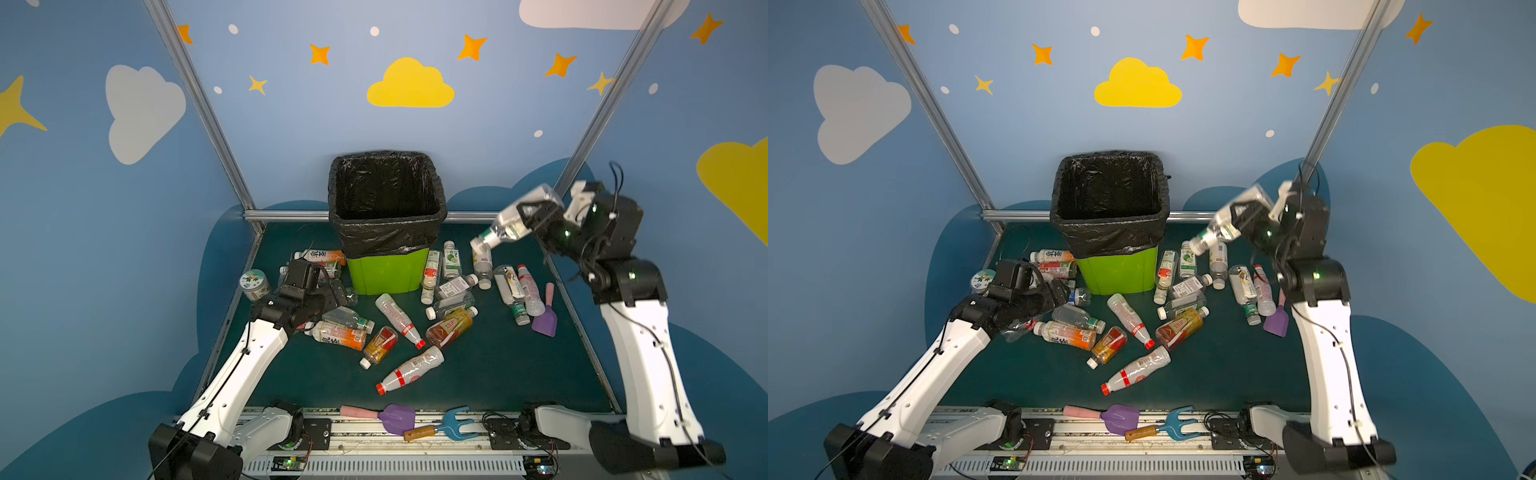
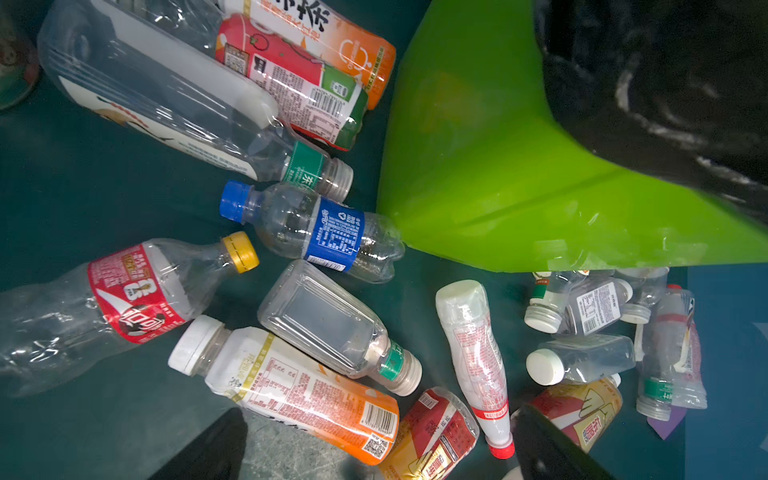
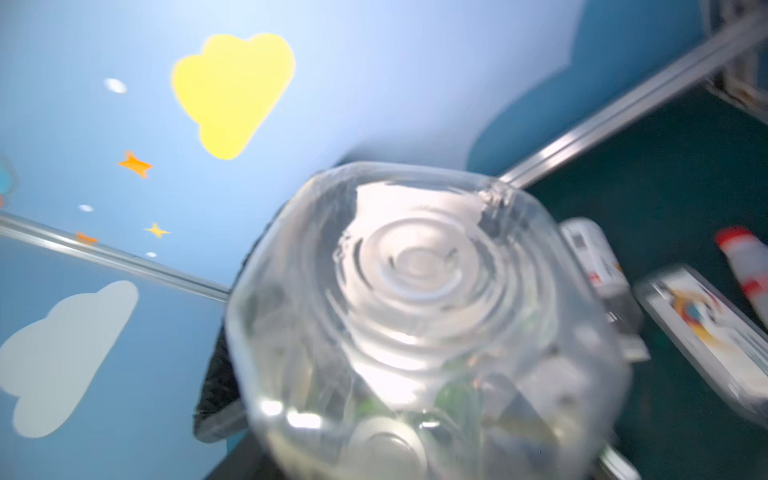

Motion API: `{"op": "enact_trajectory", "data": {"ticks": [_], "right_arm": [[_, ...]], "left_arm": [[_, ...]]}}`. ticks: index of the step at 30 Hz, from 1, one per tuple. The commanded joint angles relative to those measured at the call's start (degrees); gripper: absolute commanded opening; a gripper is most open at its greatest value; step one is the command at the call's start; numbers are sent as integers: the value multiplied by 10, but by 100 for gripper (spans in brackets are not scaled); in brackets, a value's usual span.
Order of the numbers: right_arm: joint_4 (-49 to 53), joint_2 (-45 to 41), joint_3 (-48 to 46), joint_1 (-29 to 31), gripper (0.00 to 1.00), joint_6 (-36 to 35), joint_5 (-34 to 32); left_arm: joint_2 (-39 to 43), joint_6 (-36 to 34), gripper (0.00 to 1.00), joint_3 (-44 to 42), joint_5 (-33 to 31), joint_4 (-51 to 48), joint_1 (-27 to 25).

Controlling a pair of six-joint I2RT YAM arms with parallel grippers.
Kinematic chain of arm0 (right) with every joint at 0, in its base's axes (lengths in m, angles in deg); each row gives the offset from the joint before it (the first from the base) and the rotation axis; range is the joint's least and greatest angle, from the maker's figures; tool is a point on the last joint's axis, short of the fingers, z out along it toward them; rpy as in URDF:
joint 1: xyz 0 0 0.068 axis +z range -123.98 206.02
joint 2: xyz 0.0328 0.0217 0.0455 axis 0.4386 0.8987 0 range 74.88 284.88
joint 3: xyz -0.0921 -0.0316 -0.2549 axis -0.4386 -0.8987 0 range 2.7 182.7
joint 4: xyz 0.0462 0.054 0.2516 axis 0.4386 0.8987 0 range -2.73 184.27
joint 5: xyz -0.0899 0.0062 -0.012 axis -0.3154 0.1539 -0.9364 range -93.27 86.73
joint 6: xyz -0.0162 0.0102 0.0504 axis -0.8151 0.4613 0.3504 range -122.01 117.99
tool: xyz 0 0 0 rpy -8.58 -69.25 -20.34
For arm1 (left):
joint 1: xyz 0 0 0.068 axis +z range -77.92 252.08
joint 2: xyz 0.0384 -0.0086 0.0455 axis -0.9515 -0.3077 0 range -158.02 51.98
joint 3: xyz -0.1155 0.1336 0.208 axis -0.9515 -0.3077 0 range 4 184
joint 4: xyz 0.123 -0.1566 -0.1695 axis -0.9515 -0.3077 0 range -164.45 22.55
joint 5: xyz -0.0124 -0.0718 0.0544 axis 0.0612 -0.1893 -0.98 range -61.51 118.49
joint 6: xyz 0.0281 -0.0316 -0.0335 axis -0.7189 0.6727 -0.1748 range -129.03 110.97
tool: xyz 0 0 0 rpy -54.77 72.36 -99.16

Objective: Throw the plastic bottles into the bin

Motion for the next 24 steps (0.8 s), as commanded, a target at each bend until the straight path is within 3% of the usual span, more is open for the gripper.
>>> {"op": "enact_trajectory", "data": {"ticks": [1,5,7,10,13,15,19,24], "right_arm": [[-17,176,271,79,63,-61,25],[93,454,685,100,85,-27,69],[93,475,708,79,92,7,90],[82,392,573,55,93,-26,96],[-85,217,275,31,93,-32,84],[-153,126,134,5,93,-23,72],[-121,15,14,-44,92,-49,91],[-39,-62,-88,-58,91,-106,101]], "left_arm": [[0,2,100,12,8,-31,10],[-2,8,100,25,17,-48,18],[2,8,100,33,13,-62,21],[19,7,100,34,4,-84,27],[44,11,100,21,-4,-93,37],[56,16,100,13,-3,-97,47],[59,32,99,0,0,-105,62],[43,51,98,-22,9,-115,84]]}}
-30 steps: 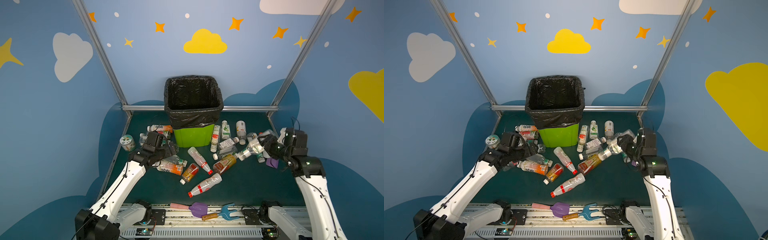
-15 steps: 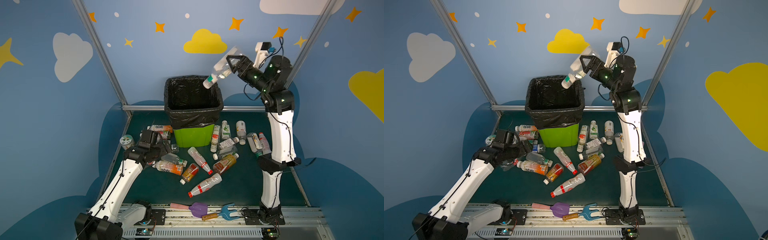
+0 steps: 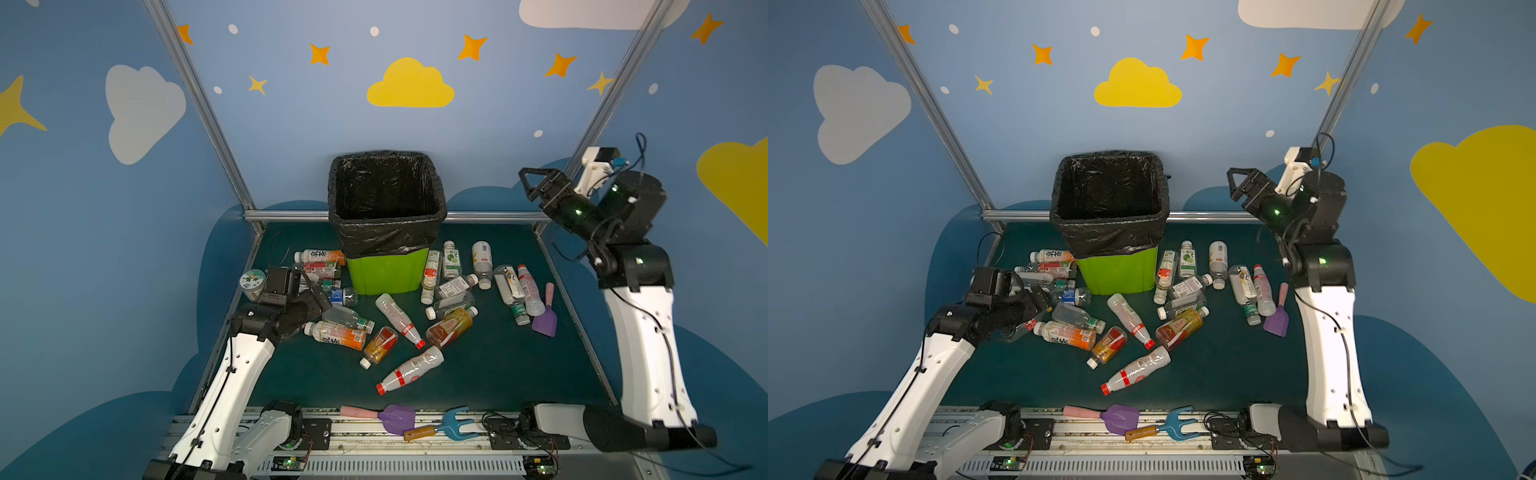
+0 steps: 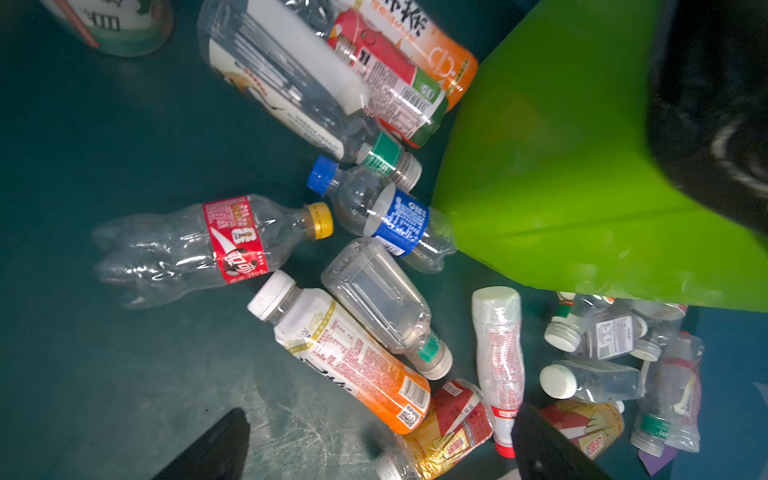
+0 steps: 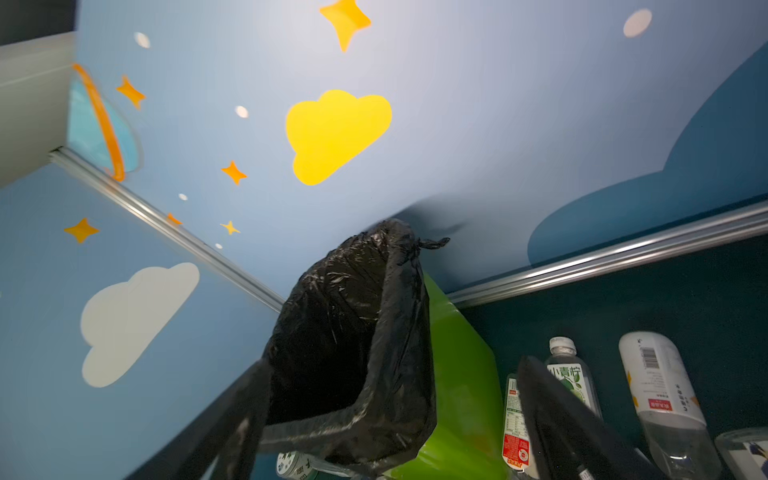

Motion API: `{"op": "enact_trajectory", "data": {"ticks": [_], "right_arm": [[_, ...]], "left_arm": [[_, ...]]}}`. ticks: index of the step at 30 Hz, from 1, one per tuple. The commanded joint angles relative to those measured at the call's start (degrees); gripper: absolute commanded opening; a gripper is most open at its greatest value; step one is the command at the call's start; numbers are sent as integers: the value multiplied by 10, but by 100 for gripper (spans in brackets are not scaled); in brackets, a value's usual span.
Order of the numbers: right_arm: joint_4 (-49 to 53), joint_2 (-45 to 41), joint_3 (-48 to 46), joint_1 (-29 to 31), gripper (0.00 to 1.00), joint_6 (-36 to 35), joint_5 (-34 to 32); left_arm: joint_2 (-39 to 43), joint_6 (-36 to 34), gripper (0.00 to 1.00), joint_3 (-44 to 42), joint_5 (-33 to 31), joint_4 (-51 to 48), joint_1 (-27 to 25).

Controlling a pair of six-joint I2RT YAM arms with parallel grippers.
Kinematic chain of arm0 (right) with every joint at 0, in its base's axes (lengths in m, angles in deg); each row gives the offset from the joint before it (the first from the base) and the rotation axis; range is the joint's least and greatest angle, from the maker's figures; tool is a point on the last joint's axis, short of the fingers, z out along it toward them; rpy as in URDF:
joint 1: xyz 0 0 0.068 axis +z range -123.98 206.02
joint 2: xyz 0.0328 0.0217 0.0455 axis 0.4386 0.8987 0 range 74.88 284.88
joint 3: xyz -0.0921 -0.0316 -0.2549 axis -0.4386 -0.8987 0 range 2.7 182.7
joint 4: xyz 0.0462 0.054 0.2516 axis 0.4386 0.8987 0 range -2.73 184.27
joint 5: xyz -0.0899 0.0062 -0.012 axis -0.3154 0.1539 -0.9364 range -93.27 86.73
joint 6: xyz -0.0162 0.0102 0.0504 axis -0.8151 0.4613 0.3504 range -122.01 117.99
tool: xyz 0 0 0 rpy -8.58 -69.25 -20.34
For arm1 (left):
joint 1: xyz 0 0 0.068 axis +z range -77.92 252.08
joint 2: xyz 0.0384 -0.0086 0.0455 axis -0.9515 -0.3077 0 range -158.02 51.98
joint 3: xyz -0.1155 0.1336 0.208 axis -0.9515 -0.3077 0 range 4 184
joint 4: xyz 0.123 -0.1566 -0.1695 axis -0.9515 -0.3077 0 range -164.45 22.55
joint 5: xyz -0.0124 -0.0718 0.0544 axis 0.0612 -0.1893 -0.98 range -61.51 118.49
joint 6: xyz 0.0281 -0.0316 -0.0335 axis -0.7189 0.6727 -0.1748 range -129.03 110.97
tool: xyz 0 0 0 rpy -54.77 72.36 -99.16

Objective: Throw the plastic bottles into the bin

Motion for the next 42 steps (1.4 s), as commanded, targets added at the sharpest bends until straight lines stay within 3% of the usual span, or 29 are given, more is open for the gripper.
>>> {"op": "enact_trajectory", "data": {"ticks": [1,8,13,17,22,29,33,42], "right_arm": [[59,-26,-79,0,90,-61,27],[136,-71,-278,-2,88,-94,91],[126,-93,-420,8,79,-70,153],[125,-98,-480,25,79,-64,160],[137,-87,-490,30,79,-85,150],[153,-60,-489,31,79,-113,150],[151,-55,-496,31,78,-114,154],[146,-63,-507,31,78,-106,147]], "left_arm": [[-10,21,98,-19,11,-23,18],[-7,45,98,-65,42,-29,31],[-15,64,98,-98,63,-22,31],[-12,103,98,-131,102,17,19],[-27,93,98,-119,51,50,-78],[-117,-43,96,-40,-40,40,-257],[-171,-94,94,-5,-23,35,-303],[-291,-180,88,67,4,11,-351]]}}
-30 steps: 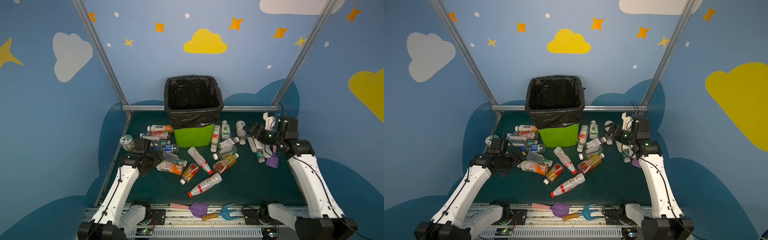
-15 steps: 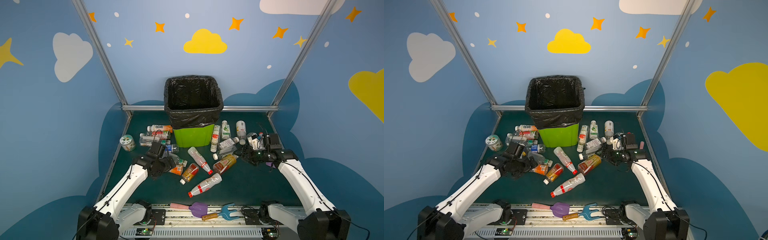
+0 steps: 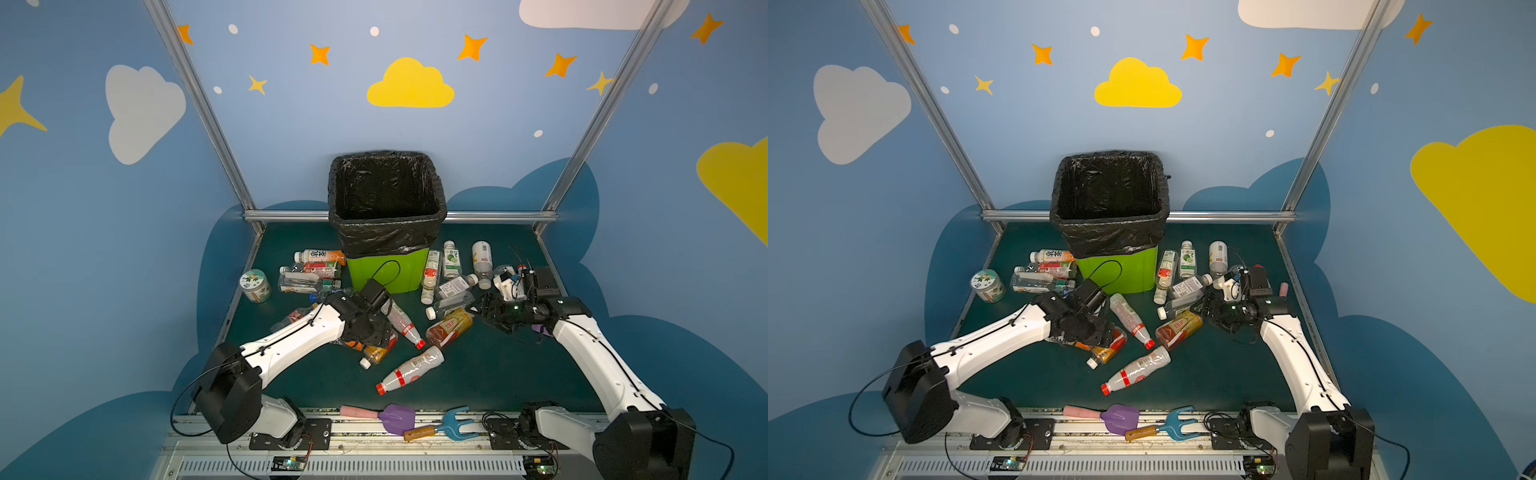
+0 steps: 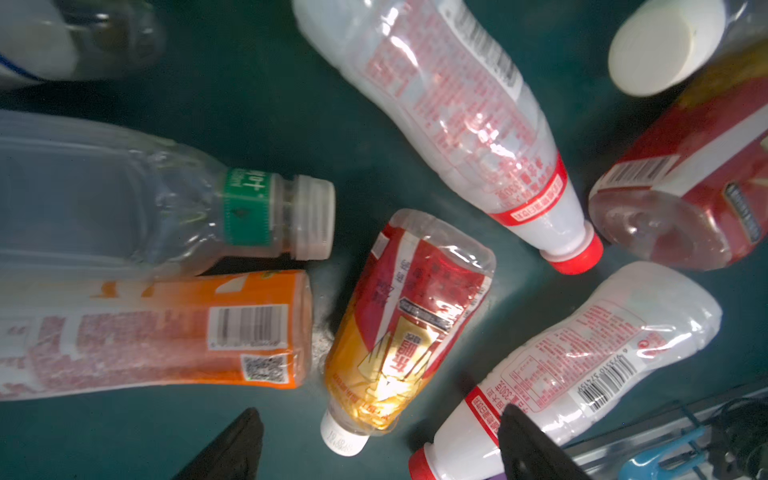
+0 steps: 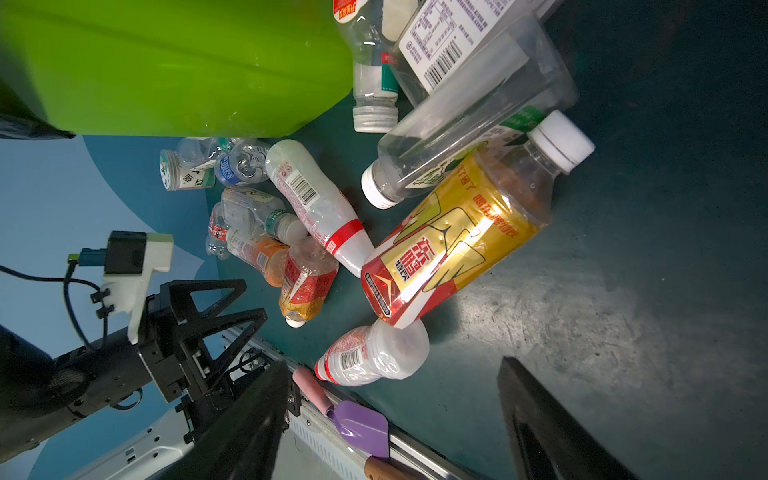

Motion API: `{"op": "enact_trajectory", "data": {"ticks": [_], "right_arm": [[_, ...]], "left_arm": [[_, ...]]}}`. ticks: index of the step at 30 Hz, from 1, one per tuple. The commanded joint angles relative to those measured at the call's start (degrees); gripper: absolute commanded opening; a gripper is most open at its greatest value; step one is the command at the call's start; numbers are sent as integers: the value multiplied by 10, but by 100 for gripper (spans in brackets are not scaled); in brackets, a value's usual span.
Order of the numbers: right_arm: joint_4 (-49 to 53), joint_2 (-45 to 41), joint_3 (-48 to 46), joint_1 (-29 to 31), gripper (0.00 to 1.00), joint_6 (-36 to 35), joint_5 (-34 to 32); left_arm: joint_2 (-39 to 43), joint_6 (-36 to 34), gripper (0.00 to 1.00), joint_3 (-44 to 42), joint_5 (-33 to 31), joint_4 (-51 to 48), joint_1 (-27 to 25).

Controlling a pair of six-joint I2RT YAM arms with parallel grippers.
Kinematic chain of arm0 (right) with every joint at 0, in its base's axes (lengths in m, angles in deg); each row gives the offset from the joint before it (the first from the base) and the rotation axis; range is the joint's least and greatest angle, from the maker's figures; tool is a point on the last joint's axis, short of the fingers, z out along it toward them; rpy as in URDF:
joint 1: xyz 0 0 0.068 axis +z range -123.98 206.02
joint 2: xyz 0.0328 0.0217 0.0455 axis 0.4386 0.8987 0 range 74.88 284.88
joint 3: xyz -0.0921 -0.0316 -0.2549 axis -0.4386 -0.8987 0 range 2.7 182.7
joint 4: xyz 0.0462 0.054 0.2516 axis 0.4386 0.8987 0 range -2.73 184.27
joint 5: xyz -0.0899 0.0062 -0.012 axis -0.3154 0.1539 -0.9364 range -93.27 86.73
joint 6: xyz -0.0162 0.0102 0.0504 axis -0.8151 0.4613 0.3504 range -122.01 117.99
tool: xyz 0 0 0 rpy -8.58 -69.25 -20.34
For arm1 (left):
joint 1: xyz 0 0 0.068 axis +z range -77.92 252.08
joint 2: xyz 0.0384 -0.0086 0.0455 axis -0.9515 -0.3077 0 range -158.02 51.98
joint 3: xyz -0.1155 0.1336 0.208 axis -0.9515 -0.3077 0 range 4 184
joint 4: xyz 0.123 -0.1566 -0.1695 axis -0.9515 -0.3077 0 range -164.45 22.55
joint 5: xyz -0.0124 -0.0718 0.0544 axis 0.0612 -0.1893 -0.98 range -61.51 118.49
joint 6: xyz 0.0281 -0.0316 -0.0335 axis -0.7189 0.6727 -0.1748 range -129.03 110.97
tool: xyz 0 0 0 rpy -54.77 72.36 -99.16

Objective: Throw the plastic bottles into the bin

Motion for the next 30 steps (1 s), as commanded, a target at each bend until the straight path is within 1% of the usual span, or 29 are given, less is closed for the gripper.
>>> {"op": "enact_trajectory", "data": {"ticks": [1,4,12,17,18,20,25,30], "right_arm": [[9,-6,-9,1,78,-4,-1],[10,-12,-12,1,78,-1,-5],[19,-41,-26,0,78,12,-22],[29,-55,-30,-1,78,13,-32],[32,-57,-32,-1,78,14,-33],[35,-62,-34,-2,78,16,-36],[42,-71,-38,-3,78,19,-41],[50,-74,-38,-4,78,19,-46]], "left_arm": [[-40,-63,86,40,18,-38,-6],[-77,-87,77,69,27,-57,-10],[-126,-117,77,97,19,-69,-9],[-159,-136,77,112,30,-73,-10],[-164,-139,75,114,32,-72,-10],[-171,-142,72,116,34,-69,-10],[-181,-149,72,112,21,-60,-10],[-200,-158,72,114,24,-55,-10]]}}
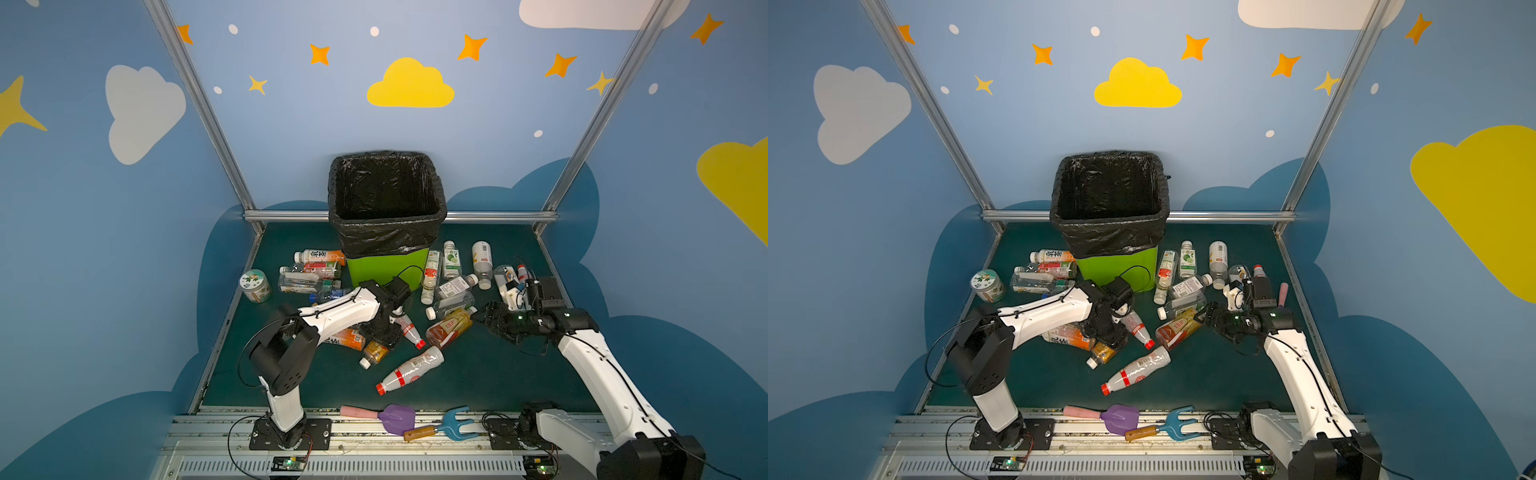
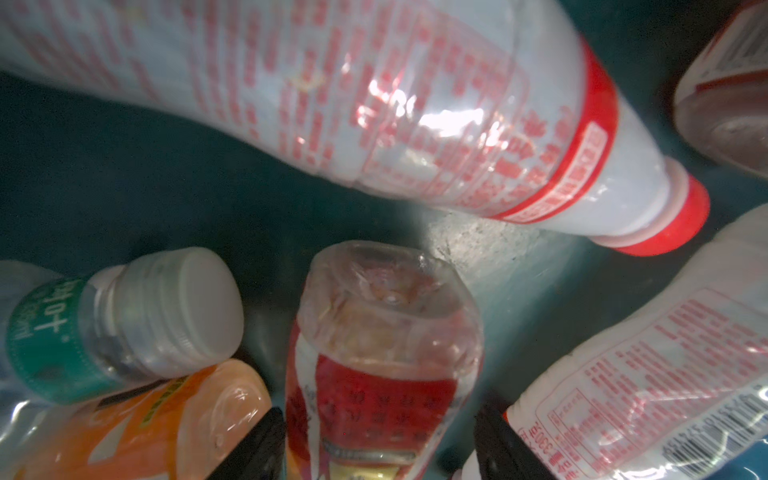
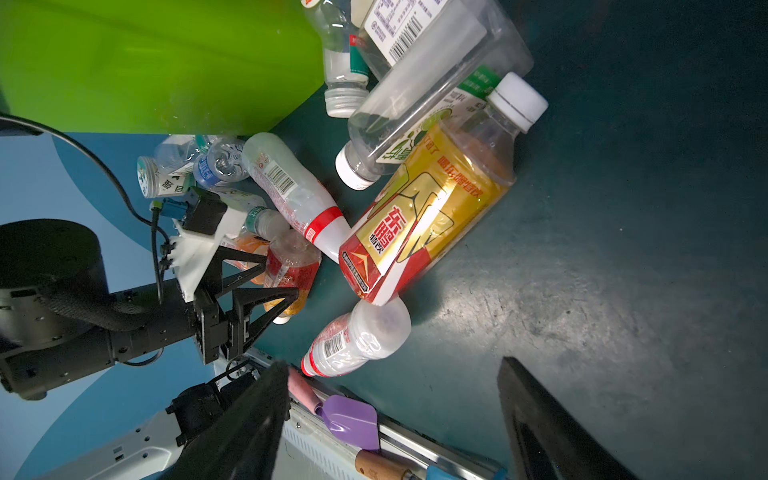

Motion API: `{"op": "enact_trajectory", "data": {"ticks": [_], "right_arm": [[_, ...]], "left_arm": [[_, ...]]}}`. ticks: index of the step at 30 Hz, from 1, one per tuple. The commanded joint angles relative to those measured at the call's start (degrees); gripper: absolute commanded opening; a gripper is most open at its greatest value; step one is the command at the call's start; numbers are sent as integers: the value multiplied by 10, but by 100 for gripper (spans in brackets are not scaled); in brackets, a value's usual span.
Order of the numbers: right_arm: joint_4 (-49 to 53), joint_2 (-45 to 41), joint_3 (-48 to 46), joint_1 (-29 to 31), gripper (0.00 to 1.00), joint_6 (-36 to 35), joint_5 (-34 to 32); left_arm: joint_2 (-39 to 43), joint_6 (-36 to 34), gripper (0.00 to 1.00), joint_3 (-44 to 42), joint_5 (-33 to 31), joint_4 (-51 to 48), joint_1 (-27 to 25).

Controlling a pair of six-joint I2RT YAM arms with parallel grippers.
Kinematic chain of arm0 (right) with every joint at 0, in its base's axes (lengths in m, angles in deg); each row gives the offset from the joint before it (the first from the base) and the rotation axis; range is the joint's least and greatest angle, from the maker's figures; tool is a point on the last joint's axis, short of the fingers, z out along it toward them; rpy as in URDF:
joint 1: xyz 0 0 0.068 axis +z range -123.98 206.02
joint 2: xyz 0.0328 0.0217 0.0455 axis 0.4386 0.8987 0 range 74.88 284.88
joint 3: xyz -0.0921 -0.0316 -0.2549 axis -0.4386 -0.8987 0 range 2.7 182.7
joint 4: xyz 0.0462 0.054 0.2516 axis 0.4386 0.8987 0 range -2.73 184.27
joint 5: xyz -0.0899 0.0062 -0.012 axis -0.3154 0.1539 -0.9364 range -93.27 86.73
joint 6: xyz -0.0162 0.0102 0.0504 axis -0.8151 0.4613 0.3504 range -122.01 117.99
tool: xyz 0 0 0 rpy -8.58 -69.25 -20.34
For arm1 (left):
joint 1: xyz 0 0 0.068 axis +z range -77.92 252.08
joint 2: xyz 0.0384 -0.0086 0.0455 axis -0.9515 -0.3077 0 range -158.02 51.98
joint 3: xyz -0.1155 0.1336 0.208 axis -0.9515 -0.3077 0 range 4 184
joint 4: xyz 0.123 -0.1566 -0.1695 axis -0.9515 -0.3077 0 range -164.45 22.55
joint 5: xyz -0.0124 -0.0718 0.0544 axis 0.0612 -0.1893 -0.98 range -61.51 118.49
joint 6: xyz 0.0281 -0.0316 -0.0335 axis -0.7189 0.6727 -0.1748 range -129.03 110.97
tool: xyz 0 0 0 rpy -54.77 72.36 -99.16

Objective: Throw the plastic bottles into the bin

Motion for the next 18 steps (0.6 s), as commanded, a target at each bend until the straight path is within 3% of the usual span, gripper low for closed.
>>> {"op": "enact_trajectory", "data": {"ticks": [1,7,18], "right_arm": [[20,-10,-5,-3,78,1,-11],[30,-22,-6,-4,78,5,-21],[30,-36,-14,-7,78,20,-45]], "left_arm": [[-19,-14,72,9,-1,-2,-1],[-28,-15,65,8,2,10,-1],[-33,-28,63,20,20,8,5]]}}
